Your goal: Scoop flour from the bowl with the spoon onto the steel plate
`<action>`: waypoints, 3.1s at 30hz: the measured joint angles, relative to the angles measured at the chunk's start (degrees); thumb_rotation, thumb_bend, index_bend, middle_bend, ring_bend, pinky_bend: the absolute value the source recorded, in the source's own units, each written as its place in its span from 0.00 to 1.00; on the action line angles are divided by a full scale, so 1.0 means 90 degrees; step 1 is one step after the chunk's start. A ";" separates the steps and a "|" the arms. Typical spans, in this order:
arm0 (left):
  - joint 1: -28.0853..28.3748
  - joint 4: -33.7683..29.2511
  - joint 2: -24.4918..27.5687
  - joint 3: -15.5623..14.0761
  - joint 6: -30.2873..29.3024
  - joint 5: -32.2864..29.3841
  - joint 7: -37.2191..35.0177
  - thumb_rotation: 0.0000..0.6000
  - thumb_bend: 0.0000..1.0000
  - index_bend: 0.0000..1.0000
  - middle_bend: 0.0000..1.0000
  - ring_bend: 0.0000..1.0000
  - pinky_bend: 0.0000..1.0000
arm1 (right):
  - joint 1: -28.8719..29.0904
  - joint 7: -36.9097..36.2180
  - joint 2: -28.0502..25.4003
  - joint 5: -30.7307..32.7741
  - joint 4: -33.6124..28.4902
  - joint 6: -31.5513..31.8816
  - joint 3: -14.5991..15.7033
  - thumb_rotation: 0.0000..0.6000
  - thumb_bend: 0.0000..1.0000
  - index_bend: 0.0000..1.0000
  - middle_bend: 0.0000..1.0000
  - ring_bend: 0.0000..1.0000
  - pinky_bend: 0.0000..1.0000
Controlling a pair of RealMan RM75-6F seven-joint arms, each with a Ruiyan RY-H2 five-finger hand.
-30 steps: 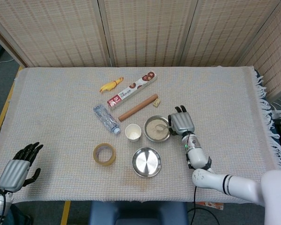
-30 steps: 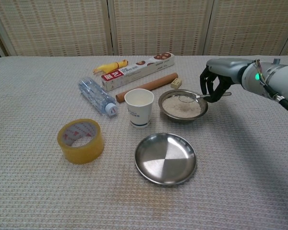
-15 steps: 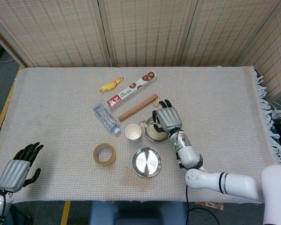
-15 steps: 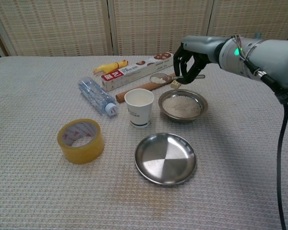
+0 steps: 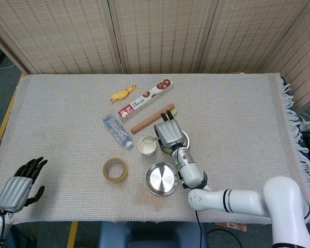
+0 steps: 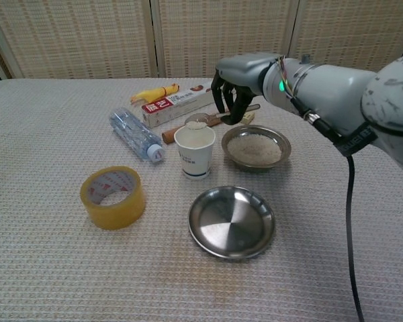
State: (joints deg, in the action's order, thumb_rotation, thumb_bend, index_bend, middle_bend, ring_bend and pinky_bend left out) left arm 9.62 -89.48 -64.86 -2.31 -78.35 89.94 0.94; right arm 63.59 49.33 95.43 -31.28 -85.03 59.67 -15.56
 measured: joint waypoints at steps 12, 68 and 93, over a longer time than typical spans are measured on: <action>-0.0007 0.0002 0.0023 -0.0009 -0.0010 0.0017 -0.0042 1.00 0.45 0.00 0.00 0.04 0.16 | 0.0554 0.1842 0.0377 -0.0078 0.0155 0.0658 0.0530 1.00 0.40 0.97 0.59 0.08 0.00; -0.0042 -0.0128 0.0054 -0.0148 -0.0081 0.0266 0.0026 1.00 0.45 0.00 0.00 0.04 0.16 | -0.2538 -0.1056 0.1174 -0.4562 0.0133 0.2188 0.2115 1.00 0.40 0.93 0.60 0.09 0.00; -0.0040 -0.0185 0.0085 -0.0146 0.0057 0.0114 0.0076 1.00 0.45 0.00 0.00 0.05 0.17 | -0.2980 -0.0524 0.1388 -0.4705 0.0490 0.1004 0.1879 1.00 0.37 0.38 0.43 0.04 0.00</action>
State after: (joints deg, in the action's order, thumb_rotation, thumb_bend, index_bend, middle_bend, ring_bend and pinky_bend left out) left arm 9.26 -91.14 -64.10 -3.62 -77.84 90.97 1.62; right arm 36.77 44.62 107.92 -73.62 -80.62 68.70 1.36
